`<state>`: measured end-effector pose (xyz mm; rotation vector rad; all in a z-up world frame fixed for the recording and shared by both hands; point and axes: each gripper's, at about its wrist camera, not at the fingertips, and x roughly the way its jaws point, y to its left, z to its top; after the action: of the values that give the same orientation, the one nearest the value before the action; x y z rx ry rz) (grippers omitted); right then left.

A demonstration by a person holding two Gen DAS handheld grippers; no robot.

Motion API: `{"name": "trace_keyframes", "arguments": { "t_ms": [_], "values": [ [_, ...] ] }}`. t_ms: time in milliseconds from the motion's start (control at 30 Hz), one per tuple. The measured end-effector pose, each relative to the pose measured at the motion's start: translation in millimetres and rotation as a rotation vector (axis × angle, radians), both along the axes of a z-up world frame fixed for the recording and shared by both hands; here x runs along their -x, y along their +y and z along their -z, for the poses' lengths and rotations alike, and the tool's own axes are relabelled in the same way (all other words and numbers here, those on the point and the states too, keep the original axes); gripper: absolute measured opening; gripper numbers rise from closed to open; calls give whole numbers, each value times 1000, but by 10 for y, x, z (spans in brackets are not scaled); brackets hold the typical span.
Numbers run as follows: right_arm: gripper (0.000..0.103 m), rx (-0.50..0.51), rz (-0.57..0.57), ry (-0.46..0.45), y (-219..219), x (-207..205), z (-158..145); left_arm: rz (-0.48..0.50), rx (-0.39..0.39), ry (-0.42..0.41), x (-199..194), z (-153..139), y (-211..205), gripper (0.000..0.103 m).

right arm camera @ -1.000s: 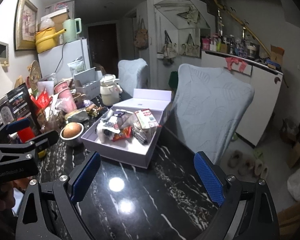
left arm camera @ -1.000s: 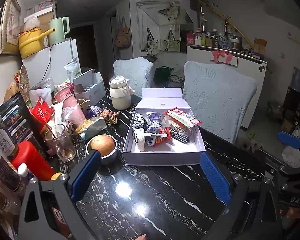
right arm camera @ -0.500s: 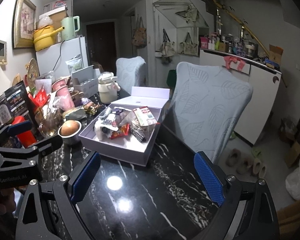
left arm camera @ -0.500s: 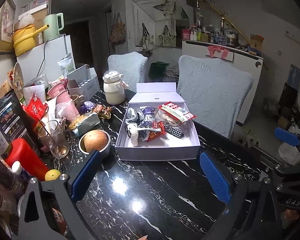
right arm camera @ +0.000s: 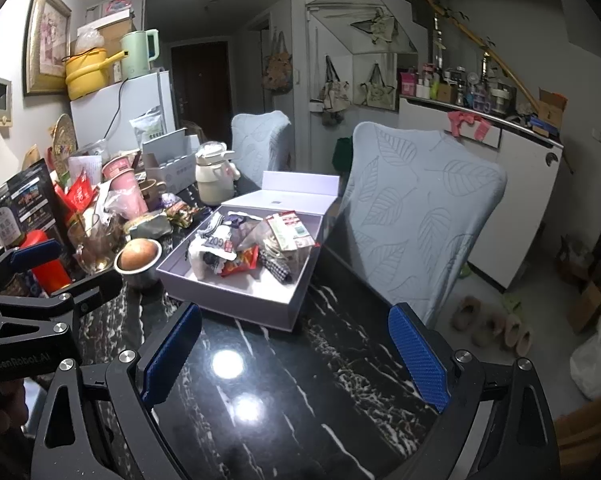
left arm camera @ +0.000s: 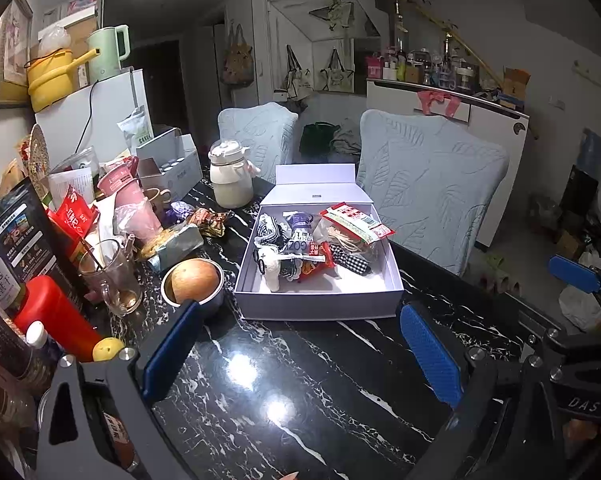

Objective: Organize soft objects

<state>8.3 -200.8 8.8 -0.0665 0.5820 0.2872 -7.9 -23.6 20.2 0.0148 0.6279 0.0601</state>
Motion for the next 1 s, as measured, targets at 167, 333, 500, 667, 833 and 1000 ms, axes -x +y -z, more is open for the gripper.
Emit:
{"name": "trace_keyframes", "arguments": {
  "t_ms": [167,333,500,667,833,1000],
  "values": [
    [96,0,1,0,2,-2,0,1,1,-3,9,-5,7,101],
    [96,1,0,-2,6,1,-1,4,4,-3,25,-18,17,101],
    [96,1,0,0,10,2,1,5,1,-4,30,-29,12,101],
    [96,2,-1,3,14,4,1,5,2,-3,28,-30,10,101],
    [96,3,-4,6,21,-8,5,5,3,1,30,-34,18,101],
    [96,5,-5,11,16,-40,16,1,0,6,20,-30,27,101]
  ]
}}
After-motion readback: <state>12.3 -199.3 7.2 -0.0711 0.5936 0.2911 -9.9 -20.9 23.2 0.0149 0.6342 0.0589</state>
